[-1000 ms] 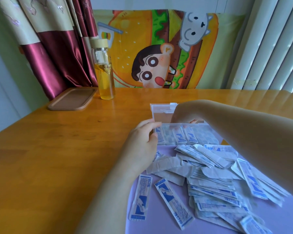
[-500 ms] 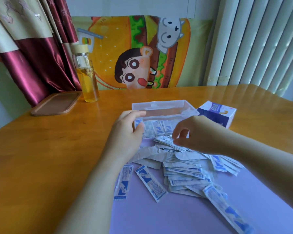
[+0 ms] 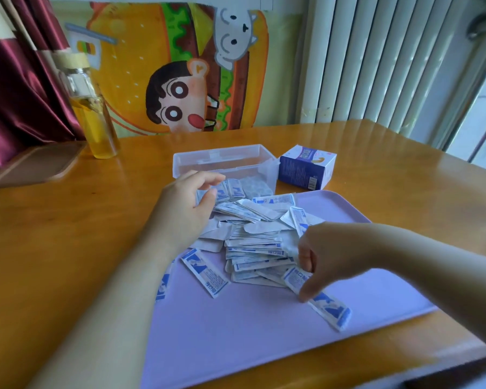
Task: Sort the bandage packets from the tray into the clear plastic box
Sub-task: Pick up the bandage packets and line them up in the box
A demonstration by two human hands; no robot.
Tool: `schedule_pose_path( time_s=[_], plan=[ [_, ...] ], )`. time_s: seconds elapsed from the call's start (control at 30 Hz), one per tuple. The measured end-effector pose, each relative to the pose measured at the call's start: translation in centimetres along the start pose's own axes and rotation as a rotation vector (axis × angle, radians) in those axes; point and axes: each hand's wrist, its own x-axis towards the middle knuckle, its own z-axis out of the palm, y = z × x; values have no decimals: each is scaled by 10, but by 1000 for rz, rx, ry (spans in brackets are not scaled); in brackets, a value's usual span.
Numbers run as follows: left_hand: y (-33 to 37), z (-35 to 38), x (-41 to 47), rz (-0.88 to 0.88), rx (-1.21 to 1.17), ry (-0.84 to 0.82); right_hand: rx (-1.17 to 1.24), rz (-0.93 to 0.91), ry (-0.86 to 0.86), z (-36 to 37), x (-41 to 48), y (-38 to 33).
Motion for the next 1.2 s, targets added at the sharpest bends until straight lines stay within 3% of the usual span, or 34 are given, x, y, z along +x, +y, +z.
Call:
schedule_pose_path(
  time_s=[0.27,0.33,0.4,0.5,0.57,0.63,0.77,0.8,0.87,0.97,1.07,1.2],
  plan=[
    [-2,0,1,-35,-10,-31,59,58,-56,-19,3,24],
    [2,-2,0,-81,-66,-40,15,95,1,-33,0,31],
    [9,-4,0,-126,-167,-62,51,70,174,-48,-3,30],
    [23,-5,-2,-212,-475,-198,531,-131,495,-64,1,14],
    [32,-4,-4,-256,-724,-363,815,-222,528,-66,11,-3],
    [36,1,-5,-254,-815,-430,846,-278,522,-59,21,-19],
    [41,8,-6,-343,-700,-349,982,-299,489,-50,31,-17],
    [40,9,-7,-358,-657,-336,962,-231,530,-50,33,-9],
    [40,8,-8,-374,-693,-292,647,-21,604,-45,38,14],
    [39,4,-5,-431,-875,-182,164,193,405,-23,42,34],
    [37,3,-2,-528,-1066,-110,91,216,317,-11,46,35],
    [33,3,-1,-647,-1247,-137,187,176,250,-19,50,38]
  ],
)
